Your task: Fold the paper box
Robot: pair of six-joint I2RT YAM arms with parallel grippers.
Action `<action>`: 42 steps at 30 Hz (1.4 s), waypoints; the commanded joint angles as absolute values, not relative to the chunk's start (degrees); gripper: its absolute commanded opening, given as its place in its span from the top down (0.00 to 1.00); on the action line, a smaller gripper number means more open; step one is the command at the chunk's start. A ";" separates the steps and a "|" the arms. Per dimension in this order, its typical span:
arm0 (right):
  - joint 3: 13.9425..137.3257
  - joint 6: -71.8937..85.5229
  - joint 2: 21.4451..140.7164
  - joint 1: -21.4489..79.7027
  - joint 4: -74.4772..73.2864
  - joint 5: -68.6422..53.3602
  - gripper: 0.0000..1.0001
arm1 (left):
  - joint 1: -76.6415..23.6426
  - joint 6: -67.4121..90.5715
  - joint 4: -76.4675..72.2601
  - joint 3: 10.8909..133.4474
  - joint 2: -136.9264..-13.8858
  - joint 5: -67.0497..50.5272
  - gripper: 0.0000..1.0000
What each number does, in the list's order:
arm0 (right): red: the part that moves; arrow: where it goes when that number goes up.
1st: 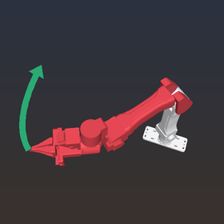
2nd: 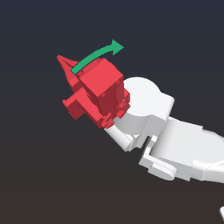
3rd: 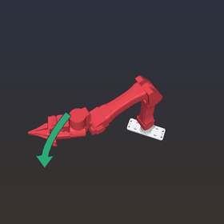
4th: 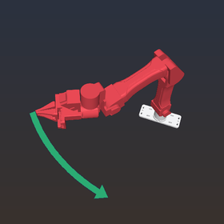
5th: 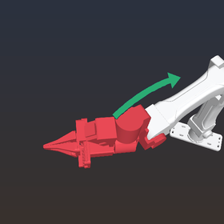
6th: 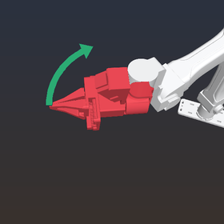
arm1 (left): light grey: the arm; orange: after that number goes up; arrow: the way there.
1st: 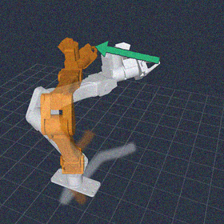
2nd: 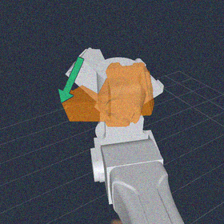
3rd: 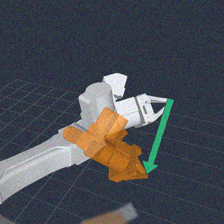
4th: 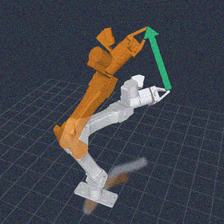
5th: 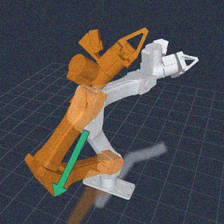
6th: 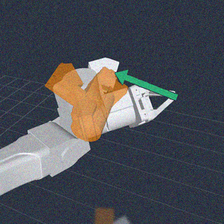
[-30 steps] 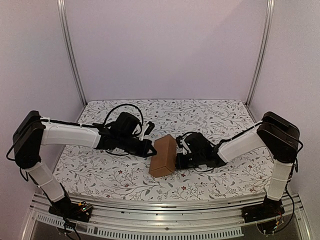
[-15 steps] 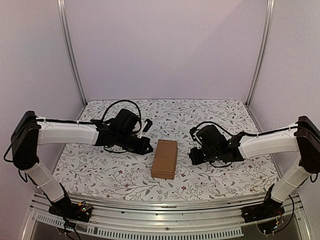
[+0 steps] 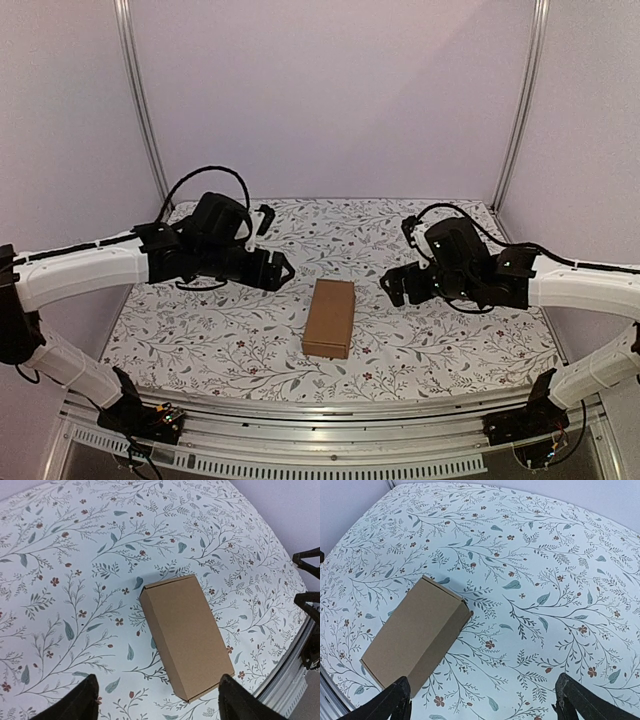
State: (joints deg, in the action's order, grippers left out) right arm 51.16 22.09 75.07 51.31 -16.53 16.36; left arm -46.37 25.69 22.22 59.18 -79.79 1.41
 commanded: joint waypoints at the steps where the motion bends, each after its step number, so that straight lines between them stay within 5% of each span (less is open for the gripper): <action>1: 54.46 19.30 70.63 51.02 -22.05 20.60 0.01 | -45.88 23.52 27.44 62.10 -75.89 6.95 0.01; 20: 55.79 21.08 54.83 51.06 -34.73 42.96 0.01 | -45.87 14.67 38.34 65.82 -56.79 17.80 0.00; 42: 46.52 15.97 43.39 51.00 -32.30 43.27 0.01 | -45.88 12.02 34.37 56.34 -47.90 12.51 0.00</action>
State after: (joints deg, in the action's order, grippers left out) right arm 46.89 16.34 42.87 51.31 -32.99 41.93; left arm -46.33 12.62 35.33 57.19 -48.62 12.84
